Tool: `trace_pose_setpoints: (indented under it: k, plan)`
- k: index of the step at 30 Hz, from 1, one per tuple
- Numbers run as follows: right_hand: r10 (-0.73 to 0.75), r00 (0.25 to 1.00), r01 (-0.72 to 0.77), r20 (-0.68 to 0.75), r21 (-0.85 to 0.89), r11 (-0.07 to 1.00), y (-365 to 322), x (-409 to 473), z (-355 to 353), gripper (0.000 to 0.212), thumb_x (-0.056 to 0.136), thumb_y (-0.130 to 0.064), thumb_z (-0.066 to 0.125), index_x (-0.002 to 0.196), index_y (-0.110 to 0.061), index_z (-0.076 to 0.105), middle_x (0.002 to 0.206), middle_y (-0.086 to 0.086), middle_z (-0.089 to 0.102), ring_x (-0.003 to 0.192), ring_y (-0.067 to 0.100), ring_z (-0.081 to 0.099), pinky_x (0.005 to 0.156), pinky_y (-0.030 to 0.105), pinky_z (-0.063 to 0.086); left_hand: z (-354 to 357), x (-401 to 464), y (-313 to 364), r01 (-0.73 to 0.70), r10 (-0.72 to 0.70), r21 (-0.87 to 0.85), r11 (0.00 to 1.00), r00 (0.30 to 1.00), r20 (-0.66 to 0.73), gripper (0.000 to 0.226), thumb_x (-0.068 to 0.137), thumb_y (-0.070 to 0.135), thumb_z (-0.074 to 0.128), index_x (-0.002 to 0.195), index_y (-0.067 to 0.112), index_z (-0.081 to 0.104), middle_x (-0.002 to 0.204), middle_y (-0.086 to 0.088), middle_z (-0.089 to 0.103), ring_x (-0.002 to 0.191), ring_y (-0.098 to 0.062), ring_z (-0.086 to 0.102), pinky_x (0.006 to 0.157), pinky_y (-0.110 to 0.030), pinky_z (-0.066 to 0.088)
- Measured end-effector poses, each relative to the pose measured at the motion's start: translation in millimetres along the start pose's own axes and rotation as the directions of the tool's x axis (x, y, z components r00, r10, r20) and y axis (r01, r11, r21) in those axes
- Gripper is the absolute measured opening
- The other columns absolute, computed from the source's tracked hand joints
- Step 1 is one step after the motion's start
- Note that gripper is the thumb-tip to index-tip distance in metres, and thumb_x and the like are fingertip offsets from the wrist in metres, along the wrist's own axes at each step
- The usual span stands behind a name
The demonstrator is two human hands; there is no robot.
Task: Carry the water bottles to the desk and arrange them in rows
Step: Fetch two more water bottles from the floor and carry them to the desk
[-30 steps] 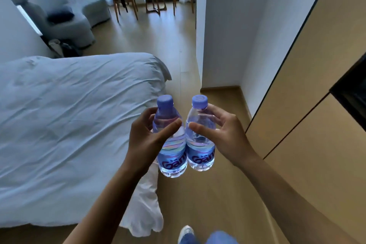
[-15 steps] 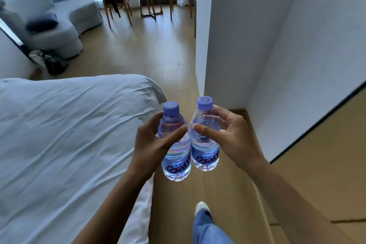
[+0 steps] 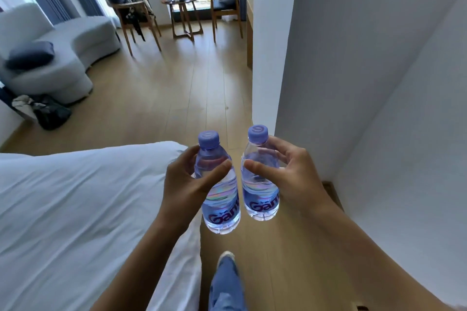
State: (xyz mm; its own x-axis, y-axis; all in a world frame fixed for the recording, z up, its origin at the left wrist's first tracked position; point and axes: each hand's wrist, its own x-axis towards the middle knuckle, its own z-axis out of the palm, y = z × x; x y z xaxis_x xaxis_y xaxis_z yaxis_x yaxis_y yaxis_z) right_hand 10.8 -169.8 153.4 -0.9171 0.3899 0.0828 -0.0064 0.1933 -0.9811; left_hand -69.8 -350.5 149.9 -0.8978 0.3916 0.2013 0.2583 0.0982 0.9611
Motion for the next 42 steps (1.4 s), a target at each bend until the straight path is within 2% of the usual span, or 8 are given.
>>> trace_pose_setpoints:
  k: [5, 10, 14, 17, 20, 27, 37, 42]
  plan:
    - [0.027, 0.997, -0.027, -0.067, -0.008, 1.000, 2.2, 126.8, 23.5, 0.056, 0.077, -0.025, 0.082, 0.129, -0.016, 0.064, 0.115, 0.000, 0.073, 0.106, 0.014, 0.069, 0.095, 0.043, 0.056, -21.6, 134.5, -29.3, 0.002, -0.003, 0.032, 0.999, 0.999, 0.047, 0.038, 0.072, 0.034, 0.078, 0.107, 0.025, 0.068, 0.097, 0.013, 0.075, 0.089, -0.012, 0.073, 0.072, -0.022, 0.059]
    - [0.014, 0.996, -0.015, -0.090, -0.010, 1.000, 0.4, 242.1, 41.0, 0.056, 0.071, -0.035, 0.082, 0.123, -0.024, 0.067, 0.109, -0.011, 0.074, 0.101, -0.003, 0.067, 0.088, 0.021, 0.055, -40.0, 255.0, -44.5, -0.019, 0.017, 0.033, 0.999, 0.997, 0.071, 0.038, 0.073, 0.034, 0.081, 0.107, 0.021, 0.069, 0.097, 0.009, 0.076, 0.088, -0.014, 0.073, 0.075, -0.027, 0.060]
    - [0.012, 0.995, -0.015, -0.096, -0.029, 0.999, 6.0, 329.6, 48.9, 0.062, 0.069, -0.041, 0.080, 0.126, -0.021, 0.066, 0.113, -0.007, 0.073, 0.104, 0.000, 0.067, 0.091, 0.026, 0.054, -45.0, 340.1, -60.0, -0.002, 0.001, 0.013, 1.000, 0.999, 0.040, 0.040, 0.070, 0.042, 0.085, 0.102, 0.022, 0.070, 0.094, 0.004, 0.076, 0.085, -0.016, 0.073, 0.078, -0.035, 0.061]
    - [-0.007, 0.996, 0.003, -0.091, -0.041, 0.999, 17.4, 399.9, 52.6, 0.059, 0.070, -0.043, 0.078, 0.124, -0.023, 0.066, 0.112, -0.011, 0.072, 0.101, -0.005, 0.067, 0.086, 0.020, 0.055, -43.1, 406.4, -77.4, 0.008, -0.008, 0.012, 1.000, 0.999, 0.031, 0.038, 0.068, 0.045, 0.079, 0.100, 0.027, 0.071, 0.093, 0.003, 0.076, 0.085, -0.017, 0.073, 0.077, -0.041, 0.062]
    - [-0.047, 0.996, 0.043, -0.071, -0.052, 0.998, 27.3, 476.9, 54.4, 0.055, 0.068, -0.048, 0.075, 0.119, -0.031, 0.065, 0.108, -0.023, 0.069, 0.096, -0.011, 0.065, 0.080, 0.011, 0.053, -38.0, 474.2, -92.2, -0.008, 0.008, 0.023, 1.000, 1.000, 0.002, 0.034, 0.069, 0.043, 0.079, 0.099, 0.030, 0.070, 0.092, 0.004, 0.076, 0.083, -0.016, 0.073, 0.076, -0.041, 0.062]
    - [-0.096, 0.995, 0.095, -0.012, -0.044, 0.995, 28.6, 646.0, 60.6, 0.052, 0.067, -0.051, 0.074, 0.116, -0.039, 0.062, 0.104, -0.026, 0.069, 0.095, -0.010, 0.066, 0.076, 0.008, 0.052, -35.6, 625.5, -113.2, 0.042, -0.043, -0.006, 0.999, 0.995, -0.085, 0.035, 0.067, 0.038, 0.081, 0.097, 0.024, 0.071, 0.089, 0.002, 0.076, 0.082, -0.014, 0.073, 0.076, -0.033, 0.060]
    - [-0.046, 0.998, 0.046, -0.033, -0.021, 0.999, 51.1, 833.4, 69.3, 0.074, 0.064, -0.049, 0.077, 0.129, -0.018, 0.064, 0.116, -0.004, 0.073, 0.106, 0.010, 0.069, 0.093, 0.040, 0.058, -32.1, 816.9, -160.4, 0.089, -0.092, -0.061, 0.994, 0.995, -0.042, 0.032, 0.067, 0.038, 0.081, 0.095, 0.026, 0.072, 0.092, -0.002, 0.076, 0.087, -0.019, 0.074, 0.076, -0.032, 0.060]
    - [-0.052, 0.996, 0.050, -0.077, -0.035, 0.998, 58.3, 943.5, 75.3, 0.082, 0.061, -0.058, 0.075, 0.131, -0.018, 0.063, 0.116, -0.006, 0.072, 0.106, 0.006, 0.068, 0.092, 0.037, 0.058, -32.8, 931.2, -186.9, 0.052, -0.050, -0.077, 0.996, 0.998, 0.022, 0.032, 0.067, 0.038, 0.082, 0.096, 0.028, 0.072, 0.092, 0.000, 0.076, 0.086, -0.017, 0.074, 0.073, -0.029, 0.060]
